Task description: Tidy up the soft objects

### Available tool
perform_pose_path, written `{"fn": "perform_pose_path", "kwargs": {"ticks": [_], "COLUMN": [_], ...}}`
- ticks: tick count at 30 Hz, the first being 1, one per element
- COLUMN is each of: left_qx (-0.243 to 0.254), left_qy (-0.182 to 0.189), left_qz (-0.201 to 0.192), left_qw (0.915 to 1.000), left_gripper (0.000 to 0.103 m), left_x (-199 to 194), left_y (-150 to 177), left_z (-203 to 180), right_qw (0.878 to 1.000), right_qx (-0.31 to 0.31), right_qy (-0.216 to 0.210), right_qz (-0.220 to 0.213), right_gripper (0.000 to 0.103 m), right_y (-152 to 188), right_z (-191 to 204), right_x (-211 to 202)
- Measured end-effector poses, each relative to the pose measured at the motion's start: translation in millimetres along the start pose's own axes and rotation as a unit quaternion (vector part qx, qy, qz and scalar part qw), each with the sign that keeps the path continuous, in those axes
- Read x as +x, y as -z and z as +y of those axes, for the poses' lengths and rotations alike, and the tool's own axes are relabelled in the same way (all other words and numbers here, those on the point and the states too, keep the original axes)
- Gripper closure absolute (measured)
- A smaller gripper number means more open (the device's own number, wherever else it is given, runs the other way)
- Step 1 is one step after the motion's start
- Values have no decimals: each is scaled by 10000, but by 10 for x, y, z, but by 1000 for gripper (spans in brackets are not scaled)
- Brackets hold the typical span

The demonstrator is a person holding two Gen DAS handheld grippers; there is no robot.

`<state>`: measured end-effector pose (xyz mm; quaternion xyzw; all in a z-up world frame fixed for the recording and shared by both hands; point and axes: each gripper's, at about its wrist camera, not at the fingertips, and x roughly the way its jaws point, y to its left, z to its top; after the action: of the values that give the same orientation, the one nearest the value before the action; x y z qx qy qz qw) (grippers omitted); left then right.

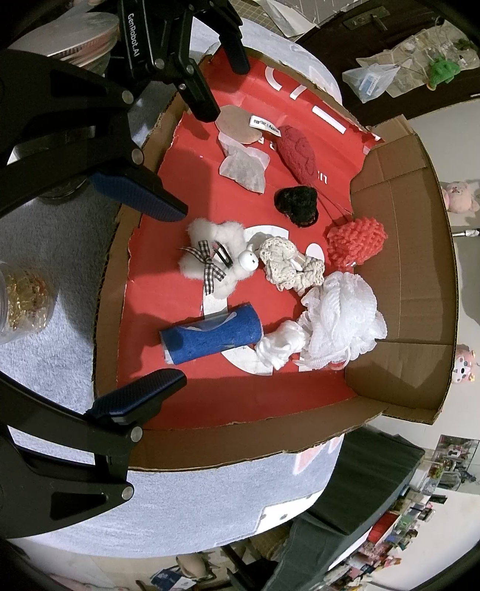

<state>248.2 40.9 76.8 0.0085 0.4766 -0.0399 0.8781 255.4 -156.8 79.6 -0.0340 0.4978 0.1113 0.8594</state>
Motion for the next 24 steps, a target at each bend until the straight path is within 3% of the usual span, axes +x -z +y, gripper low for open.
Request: {"fn": "perform_pose_path", "kwargs": {"ticks": [10, 17, 24], "left_qx": [-47, -61, -182], "left_qy": [14, -56, -148], "left_qz": [-40, -415, -951], "left_qw": [10000, 9991, 9952], "left_gripper": [2, 0, 0], "left_x": [-15, -238, -662], "left_y": [5, -45, -1], "left_z": [8, 29, 96], "right_qw": [10000, 9992, 9964], "right_qx": [2, -162, -33], "right_qy": [-9, 260, 315], "right_qz": [-4, -264, -785], "right_gripper": [21, 21, 21], "right_y": [1, 0, -19], "right_z": [-4, 33, -29], "right_x": [-9, -114, -572]}}
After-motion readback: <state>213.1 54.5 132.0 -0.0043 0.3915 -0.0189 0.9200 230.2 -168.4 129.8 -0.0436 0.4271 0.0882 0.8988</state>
